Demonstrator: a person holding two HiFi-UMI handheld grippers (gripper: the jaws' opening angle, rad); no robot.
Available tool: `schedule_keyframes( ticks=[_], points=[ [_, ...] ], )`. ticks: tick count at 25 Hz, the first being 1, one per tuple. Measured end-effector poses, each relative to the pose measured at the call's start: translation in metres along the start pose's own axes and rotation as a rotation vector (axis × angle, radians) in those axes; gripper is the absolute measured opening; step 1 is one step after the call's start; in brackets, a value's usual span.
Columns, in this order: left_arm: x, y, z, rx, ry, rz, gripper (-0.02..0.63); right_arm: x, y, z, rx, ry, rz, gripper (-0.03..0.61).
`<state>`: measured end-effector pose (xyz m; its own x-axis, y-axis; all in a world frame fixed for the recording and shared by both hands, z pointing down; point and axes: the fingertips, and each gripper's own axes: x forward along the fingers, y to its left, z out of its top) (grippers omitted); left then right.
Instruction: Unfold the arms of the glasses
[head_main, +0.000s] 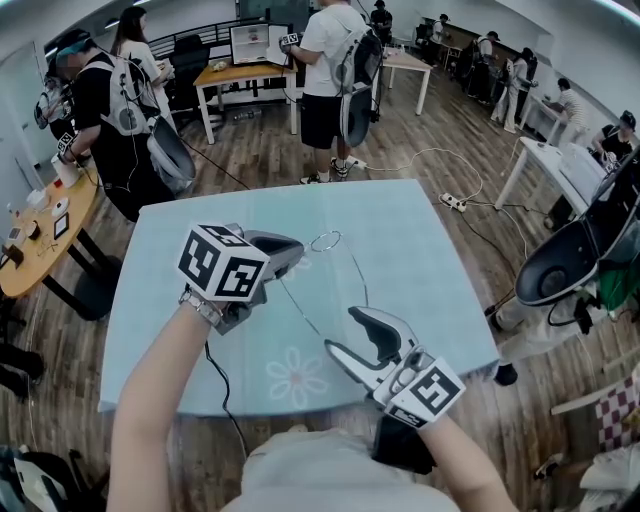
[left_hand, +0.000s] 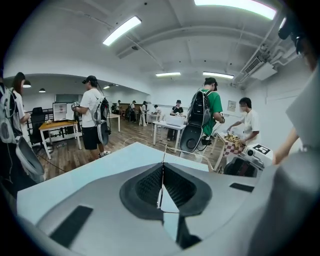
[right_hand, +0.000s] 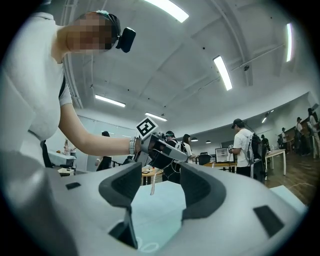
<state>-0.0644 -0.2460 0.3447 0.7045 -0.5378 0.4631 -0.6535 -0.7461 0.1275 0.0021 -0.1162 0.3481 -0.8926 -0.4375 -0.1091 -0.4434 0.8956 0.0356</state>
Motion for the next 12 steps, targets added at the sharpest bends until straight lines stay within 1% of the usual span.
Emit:
schedule_keyframes(
  ticks=[3, 6, 8, 10, 12],
  points=[
    [-0.001, 0.001, -0.002, 0.028, 0.004, 0.013, 0.009, -0.005, -0.007, 0.008, -0.005, 0.011, -0.032, 0.222],
    [0.003, -0.002, -0.002, 0.053, -0.003, 0.017, 0.009, -0.012, -0.024, 0.02, 0.009, 0.011, -0.078, 0.202],
    [0.005, -0.003, -0.002, 0.072, -0.007, 0.029, 0.009, -0.015, -0.037, 0.027, 0.011, 0.02, -0.123, 0.156],
    [0.005, -0.003, -0.005, 0.098, -0.01, 0.051, 0.009, -0.018, -0.053, 0.032, 0.01, 0.034, -0.189, 0.067],
    [0.004, -0.002, -0.008, 0.113, -0.014, 0.069, 0.009, -0.019, -0.069, 0.035, 0.016, 0.048, -0.254, 0.009]
  ],
)
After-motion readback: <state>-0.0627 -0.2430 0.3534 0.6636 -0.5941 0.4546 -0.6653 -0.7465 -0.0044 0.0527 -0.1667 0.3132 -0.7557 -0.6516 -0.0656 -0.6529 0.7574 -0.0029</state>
